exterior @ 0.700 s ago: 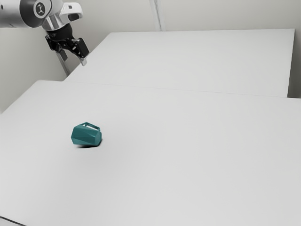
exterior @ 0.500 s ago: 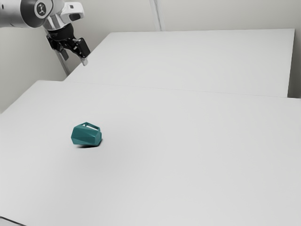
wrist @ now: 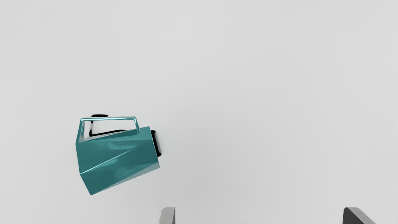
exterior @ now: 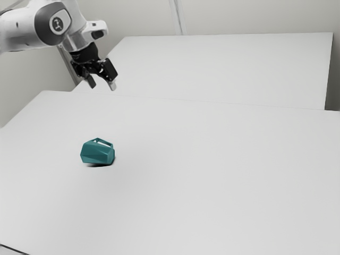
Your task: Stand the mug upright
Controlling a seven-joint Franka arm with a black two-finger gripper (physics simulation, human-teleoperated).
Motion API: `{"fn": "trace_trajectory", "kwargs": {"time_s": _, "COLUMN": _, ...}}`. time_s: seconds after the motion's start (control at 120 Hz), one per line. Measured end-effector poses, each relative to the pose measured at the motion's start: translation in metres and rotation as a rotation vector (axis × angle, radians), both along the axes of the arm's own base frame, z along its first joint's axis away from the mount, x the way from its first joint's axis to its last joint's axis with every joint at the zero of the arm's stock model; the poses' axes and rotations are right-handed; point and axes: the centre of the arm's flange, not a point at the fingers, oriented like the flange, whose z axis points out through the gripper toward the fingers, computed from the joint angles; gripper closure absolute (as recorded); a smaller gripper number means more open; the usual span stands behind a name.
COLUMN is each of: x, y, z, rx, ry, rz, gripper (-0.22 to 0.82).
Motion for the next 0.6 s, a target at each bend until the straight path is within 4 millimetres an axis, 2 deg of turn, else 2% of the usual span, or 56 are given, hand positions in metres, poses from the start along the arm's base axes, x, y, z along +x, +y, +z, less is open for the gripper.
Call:
{"fn": "trace_trajectory", "kwargs": {"time_s": 0.125, "x": -0.002, "y": 0.004, "z": -0.016, "rx": -0.062, "ry": 0.026, "rz": 0.025, "gripper": 0.02}}
{"fn": "trace_trajectory", "kwargs": {"time_s": 0.25, "x": -0.004, "y": 0.022, "z": -0.031, "rx": -0.119, "ry": 0.052, "rz": 0.075, "gripper": 0.02}}
{"fn": "trace_trajectory", "kwargs": {"time_s": 0.392, "x": -0.010, "y": 0.054, "z": -0.052, "rx": -0.185, "ry": 0.083, "rz": 0.155, "gripper": 0.02}}
{"fn": "trace_trajectory", "kwargs": {"time_s": 0.6, "x": -0.024, "y": 0.113, "z": -0.074, "rx": -0.268, "ry": 0.107, "rz": 0.284, "gripper": 0.02}}
